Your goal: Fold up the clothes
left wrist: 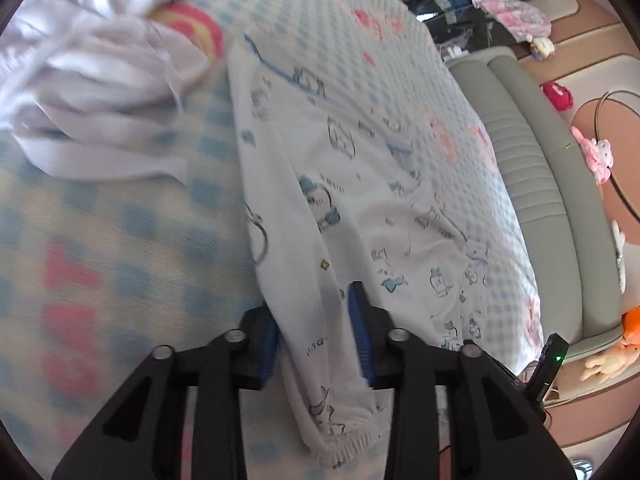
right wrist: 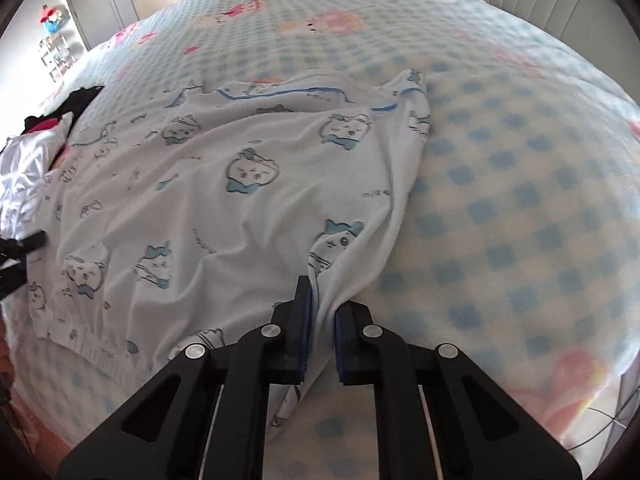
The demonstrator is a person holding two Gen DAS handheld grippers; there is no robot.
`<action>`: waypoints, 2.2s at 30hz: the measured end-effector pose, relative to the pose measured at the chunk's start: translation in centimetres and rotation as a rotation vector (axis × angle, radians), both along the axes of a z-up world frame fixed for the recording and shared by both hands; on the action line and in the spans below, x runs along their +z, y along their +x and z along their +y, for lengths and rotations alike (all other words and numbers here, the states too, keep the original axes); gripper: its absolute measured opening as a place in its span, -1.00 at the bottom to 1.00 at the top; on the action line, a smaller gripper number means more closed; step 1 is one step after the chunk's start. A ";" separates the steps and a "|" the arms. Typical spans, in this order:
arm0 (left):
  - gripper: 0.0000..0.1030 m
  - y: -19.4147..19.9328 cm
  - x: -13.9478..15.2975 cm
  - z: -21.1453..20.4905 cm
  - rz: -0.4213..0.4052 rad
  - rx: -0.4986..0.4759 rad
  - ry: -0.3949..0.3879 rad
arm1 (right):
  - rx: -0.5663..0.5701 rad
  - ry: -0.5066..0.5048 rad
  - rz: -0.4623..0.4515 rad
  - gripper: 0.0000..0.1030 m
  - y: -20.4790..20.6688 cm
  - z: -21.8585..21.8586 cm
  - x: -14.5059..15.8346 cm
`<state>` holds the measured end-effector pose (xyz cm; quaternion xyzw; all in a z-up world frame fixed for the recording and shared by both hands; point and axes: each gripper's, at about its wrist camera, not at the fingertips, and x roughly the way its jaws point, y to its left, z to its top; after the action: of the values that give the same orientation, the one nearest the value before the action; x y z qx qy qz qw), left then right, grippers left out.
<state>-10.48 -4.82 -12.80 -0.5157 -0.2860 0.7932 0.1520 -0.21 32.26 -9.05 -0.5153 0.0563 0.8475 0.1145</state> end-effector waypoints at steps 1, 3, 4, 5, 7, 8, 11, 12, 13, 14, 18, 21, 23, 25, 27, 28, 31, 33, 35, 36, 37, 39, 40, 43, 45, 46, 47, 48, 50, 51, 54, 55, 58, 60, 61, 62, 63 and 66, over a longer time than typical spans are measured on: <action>-0.14 0.0 0.2 -0.5 -0.003 0.017 -0.045 | -0.003 0.033 -0.007 -0.83 -0.4 -0.6 0.1; -0.14 -0.1 0.1 -1.6 -0.022 0.059 -0.114 | -0.003 0.029 -0.015 -0.83 -0.2 -0.6 0.3; -0.14 -0.2 -0.1 -2.0 -0.033 0.061 -0.093 | -0.004 -0.009 -0.007 -0.83 0.1 -0.2 0.5; -0.14 -0.4 -0.5 -2.4 -0.044 0.054 -0.045 | -0.003 -0.068 0.007 -0.83 0.2 0.3 0.7; -0.13 -0.8 -1.5 -2.3 -0.069 0.018 0.034 | -0.009 -0.216 0.036 -0.57 0.4 1.6 0.8; -0.13 -1.0 -1.9 -1.9 -0.075 0.000 0.047 | -0.019 -0.303 0.041 -0.48 -0.2 1.8 0.4; -0.13 -0.8 -2.0 -1.3 -0.082 -0.012 0.056 | -0.061 -0.367 0.029 -0.43 -0.1 2.4 0.3; -0.13 -0.5 -1.9 -1.5 -0.080 -0.004 0.062 | -0.058 -0.318 0.031 -0.43 0.1 2.2 0.7; -0.13 0.0 -1.7 -1.8 -0.080 0.005 0.053 | -0.024 -0.246 0.045 -0.43 0.5 1.4 1.7; -0.13 0.6 -1.5 -2.1 -0.081 0.013 0.034 | 0.014 -0.189 0.058 -0.43 0.7 0.5 2.6; -0.33 2.8 -0.6 -2.1 -0.070 -0.012 -0.074 | 0.162 -0.106 0.092 -0.43 -0.3 -3.8 5.4; -0.34 3.5 -0.4 -1.5 -0.055 -0.053 -0.102 | 0.297 -0.121 0.113 -0.30 -2.2 -8.2 6.6; -0.33 3.6 -0.6 -1.8 -0.062 -0.051 -0.102 | 0.416 -0.161 0.108 -0.22 -3.0 -11.4 6.8; -0.33 3.6 -0.9 -2.1 -0.073 -0.044 -0.099 | 0.530 -0.199 0.037 -0.13 -3.6 -14.5 6.1; -0.33 3.6 -0.9 -2.4 -0.074 -0.053 -0.092 | 0.623 -0.212 -0.049 -0.13 -4.0 -17.1 5.0; -0.33 3.6 -0.8 -2.5 -0.073 -0.059 -0.088 | 0.640 -0.175 -0.060 -0.13 -3.9 -17.9 4.7; -0.33 3.4 -0.7 -1.9 -0.060 -0.100 -0.096 | 0.634 -0.139 -0.084 -0.13 -3.7 -18.1 3.9; -0.33 3.1 -0.7 -1.3 -0.055 -0.122 -0.093 | 0.609 -0.139 -0.094 -0.13 -3.8 -17.6 3.7; -0.32 2.9 -0.7 -0.8 -0.052 -0.142 -0.088 | 0.582 -0.142 -0.101 -0.13 -4.1 -17.2 3.6; -0.29 2.8 -0.7 -0.6 -0.051 -0.144 -0.083 | 0.580 -0.141 -0.101 -0.13 -4.2 -17.2 3.7; -0.29 2.8 -0.6 -0.7 -0.050 -0.142 -0.069 | 0.583 -0.141 -0.101 -0.13 -4.3 -17.3 3.8; -0.28 2.8 -0.6 -1.1 -0.050 -0.134 -0.030 | 0.605 -0.149 -0.100 -0.13 -4.4 -18.0 4.1; -0.28 2.8 -0.6 -1.4 -0.052 -0.126 -0.014 | 0.620 -0.156 -0.098 -0.13 -4.6 -18.5 4.2; -0.28 2.7 -0.9 -2.0 -0.062 -0.107 0.011 | 0.665 -0.194 -0.119 -0.11 -5.2 -20.4 3.3; -0.28 2.6 -1.1 -2.3 -0.074 -0.099 0.018 | 0.689 -0.224 -0.143 -0.11 -5.6 -21.7 2.1; -0.28 2.5 -1.2 -2.4 -0.079 -0.095 0.022 | 0.691 -0.240 -0.158 -0.11 -5.9 -22.2 1.4; -0.28 2.5 -1.3 -2.5 -0.085 -0.091 0.026 | 0.688 -0.251 -0.174 -0.11 -6.1 -22.8 0.6; -0.28 2.4 -1.4 -2.6 -0.091 -0.086 0.029 | 0.678 -0.250 -0.186 -0.11 -6.3 -23.2 -0.2; -0.28 2.3 -1.4 -2.7 -0.098 -0.081 0.035 | 0.656 -0.234 -0.196 -0.11 -6.4 -23.9 -1.4; -0.28 2.2 -1.4 -2.8 -0.100 -0.081 0.032 | 0.651 -0.238 -0.196 -0.11 -6.4 -24.1 -1.7; -0.26 1.8 -1.4 -2.7 -0.112 -0.101 0.026 | 0.660 -0.247 -0.189 -0.11 -6.5 -24.7 -2.3; -0.25 1.7 -1.4 -2.7 -0.117 -0.104 0.029 | 0.666 -0.236 -0.187 -0.11 -6.5 -25.0 -2.4; -0.20 1.3 -1.5 -2.7 -0.131 -0.106 0.037 | 0.679 -0.206 -0.182 -0.11 -6.8 -25.4 -2.6; -0.18 1.0 -1.5 -2.4 -0.129 -0.108 0.024 | 0.664 -0.196 -0.178 -0.11 -7.1 -25.1 -2.8; -0.18 0.9 -1.5 -2.2 -0.125 -0.112 0.011 | 0.644 -0.187 -0.173 -0.11 -7.4 -24.8 -3.0; -0.18 0.8 -1.4 -1.9 -0.121 -0.118 -0.004 | 0.622 -0.179 -0.169 -0.12 -7.5 -24.4 -3.0; -0.18 0.7 -1.4 -1.6 -0.118 -0.123 -0.022 | 0.603 -0.181 -0.161 -0.14 -7.6 -24.0 -3.0; -0.10 0.2 -1.3 -1.0 -0.115 -0.142 -0.025 | 0.564 -0.196 -0.135 -0.13 -7.5 -23.0 -2.6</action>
<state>-10.24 -5.81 -14.06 -0.5812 -0.2471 0.7530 0.1848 -7.67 9.23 -11.68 -0.5743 -0.0151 0.8002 -0.1722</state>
